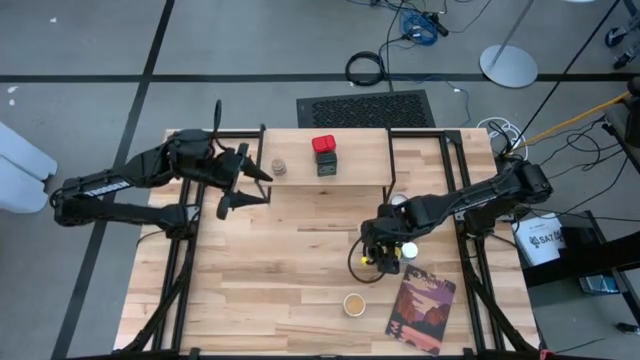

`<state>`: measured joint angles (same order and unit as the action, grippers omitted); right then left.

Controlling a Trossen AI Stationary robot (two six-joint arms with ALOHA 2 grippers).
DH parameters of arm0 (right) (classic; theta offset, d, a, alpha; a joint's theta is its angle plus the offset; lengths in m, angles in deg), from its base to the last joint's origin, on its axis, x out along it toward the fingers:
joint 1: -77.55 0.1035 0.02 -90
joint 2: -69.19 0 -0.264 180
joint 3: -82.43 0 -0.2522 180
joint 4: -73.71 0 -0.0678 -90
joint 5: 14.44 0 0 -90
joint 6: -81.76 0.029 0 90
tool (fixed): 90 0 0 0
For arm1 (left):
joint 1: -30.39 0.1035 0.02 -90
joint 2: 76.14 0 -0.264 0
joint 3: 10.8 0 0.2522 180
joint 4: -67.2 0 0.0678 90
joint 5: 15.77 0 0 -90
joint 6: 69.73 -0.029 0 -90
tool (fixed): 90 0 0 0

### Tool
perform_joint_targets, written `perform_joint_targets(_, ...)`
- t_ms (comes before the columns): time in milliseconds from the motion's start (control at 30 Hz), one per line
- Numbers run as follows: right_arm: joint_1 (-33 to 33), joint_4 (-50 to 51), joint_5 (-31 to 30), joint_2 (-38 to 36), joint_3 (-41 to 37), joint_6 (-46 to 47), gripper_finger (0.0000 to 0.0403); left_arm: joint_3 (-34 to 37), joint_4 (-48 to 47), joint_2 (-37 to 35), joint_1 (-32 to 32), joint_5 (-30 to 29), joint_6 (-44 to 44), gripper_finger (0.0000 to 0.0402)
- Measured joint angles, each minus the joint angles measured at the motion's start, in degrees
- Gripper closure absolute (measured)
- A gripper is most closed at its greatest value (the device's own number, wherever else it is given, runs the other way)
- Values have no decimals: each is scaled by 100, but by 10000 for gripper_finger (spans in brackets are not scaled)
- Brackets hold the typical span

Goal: Shelf spices
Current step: Put the dark yellow spice bottle on the shelf

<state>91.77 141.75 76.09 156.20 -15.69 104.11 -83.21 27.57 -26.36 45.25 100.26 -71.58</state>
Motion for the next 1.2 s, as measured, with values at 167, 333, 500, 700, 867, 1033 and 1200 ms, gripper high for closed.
perform_joint_targets(167,2,-109,2,1,-80,4,72,0,0,0,-116,-258,-5,116)
perform_joint_targets(333,9,-154,8,11,-118,13,71,0,4,0,-200,-378,-55,116)
perform_joint_targets(500,13,-249,139,251,-120,-35,73,0,3,0,-260,-698,-63,116)
perform_joint_targets(700,13,-197,133,608,-125,-94,84,0,27,0,-302,-772,-160,116)
perform_joint_targets(867,13,-174,119,681,-127,-162,97,0,60,0,-302,-823,-167,116)
perform_joint_targets(1033,3,-172,105,681,-127,-202,126,0,106,0,-302,-862,-190,116)
perform_joint_targets(1200,0,-172,107,681,-127,-208,164,0,105,0,-302,-900,-190,116)
